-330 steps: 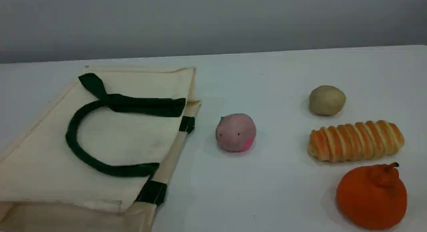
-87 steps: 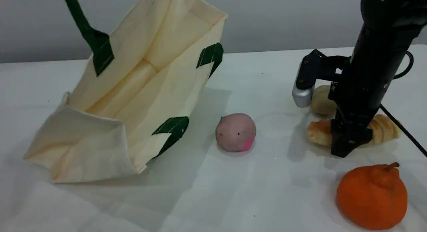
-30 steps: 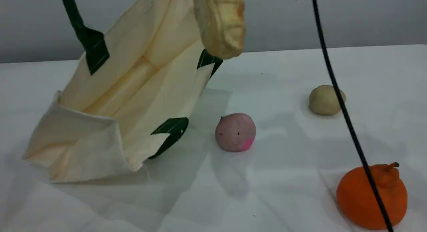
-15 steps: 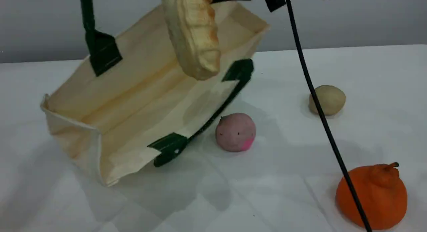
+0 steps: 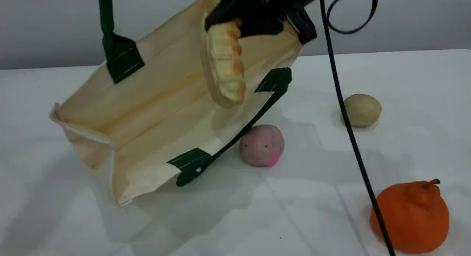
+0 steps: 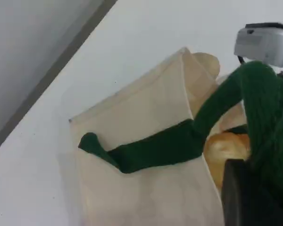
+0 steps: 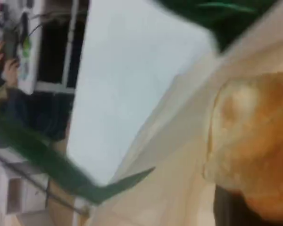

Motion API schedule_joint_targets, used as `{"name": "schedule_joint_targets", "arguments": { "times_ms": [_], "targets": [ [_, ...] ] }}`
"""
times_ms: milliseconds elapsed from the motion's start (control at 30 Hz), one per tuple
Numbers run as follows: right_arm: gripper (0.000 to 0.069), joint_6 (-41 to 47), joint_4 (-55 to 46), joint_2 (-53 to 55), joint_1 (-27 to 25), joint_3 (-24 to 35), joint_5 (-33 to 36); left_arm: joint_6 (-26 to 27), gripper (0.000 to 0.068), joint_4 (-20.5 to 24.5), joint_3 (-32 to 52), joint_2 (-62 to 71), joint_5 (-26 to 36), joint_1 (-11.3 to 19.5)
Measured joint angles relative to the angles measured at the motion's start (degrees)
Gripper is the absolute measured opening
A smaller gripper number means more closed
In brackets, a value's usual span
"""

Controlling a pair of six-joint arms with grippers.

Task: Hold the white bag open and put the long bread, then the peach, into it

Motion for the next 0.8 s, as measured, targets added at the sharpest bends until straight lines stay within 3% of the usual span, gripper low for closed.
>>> {"name": "schedule_joint_targets", "arguments": {
  "times_ms": [433, 533, 733, 800],
  "targets": [
    [0.0143, -2.3, 1.9, 5.4, 0.0, -0.1, -5.1, 0.0, 0.0081, 1.3, 0.0, 0.0, 0.0, 0.0],
    [0.0242, -3.3, 4.3, 5.4, 0.0, -0.1, -4.8, -0.1, 0.0081, 1.3, 0.0, 0.0, 0.0, 0.0],
    [0.0547, -3.4, 8.5, 5.4, 0.0, -0.1, -2.4, -0.1, 0.0081, 1.3, 0.0, 0.0, 0.0, 0.0],
    [0.0610, -3.4, 8.5, 5.4, 0.0, -0.1, -1.8, -0.1, 0.0081, 1.3, 0.0, 0.0, 0.0, 0.0]
  ]
}}
